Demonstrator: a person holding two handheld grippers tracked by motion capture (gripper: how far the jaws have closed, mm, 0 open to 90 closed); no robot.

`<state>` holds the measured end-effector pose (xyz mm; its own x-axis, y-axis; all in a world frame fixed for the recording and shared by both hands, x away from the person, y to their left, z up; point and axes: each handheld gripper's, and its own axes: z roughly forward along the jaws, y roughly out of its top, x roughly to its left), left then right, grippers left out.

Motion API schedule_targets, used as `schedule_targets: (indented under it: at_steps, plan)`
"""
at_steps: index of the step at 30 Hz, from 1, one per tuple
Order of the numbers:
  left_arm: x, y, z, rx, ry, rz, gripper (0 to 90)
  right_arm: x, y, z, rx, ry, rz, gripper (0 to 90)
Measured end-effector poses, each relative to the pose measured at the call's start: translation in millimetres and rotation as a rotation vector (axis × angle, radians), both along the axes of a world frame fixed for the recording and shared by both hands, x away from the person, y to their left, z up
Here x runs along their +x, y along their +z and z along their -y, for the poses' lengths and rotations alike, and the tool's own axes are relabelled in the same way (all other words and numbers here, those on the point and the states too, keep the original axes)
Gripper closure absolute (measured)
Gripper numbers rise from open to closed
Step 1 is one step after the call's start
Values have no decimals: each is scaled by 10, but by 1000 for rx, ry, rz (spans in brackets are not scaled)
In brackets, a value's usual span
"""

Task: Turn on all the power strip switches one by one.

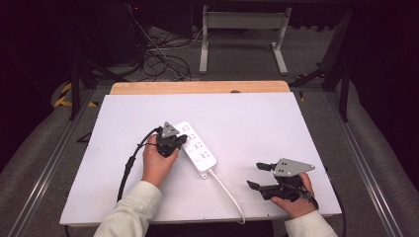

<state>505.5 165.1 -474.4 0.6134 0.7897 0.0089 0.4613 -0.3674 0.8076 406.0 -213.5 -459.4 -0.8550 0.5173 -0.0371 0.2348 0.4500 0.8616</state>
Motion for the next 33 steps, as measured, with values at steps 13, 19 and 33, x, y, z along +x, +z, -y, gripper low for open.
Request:
schedule_targets:
  at_steps: [13, 19, 33]
  plan:
    - [-24, 360, -55, -69, -48, 59, 900, 13, -5, -1, 2, -1, -2, 314]
    - [37, 361, -112, -48, -31, 61, 900, 12, -4, -2, 0, -1, -1, 314]
    - [284, 202, -243, -14, 0, 30, 899, 10, 0, 4, -1, 1, 1, 314]
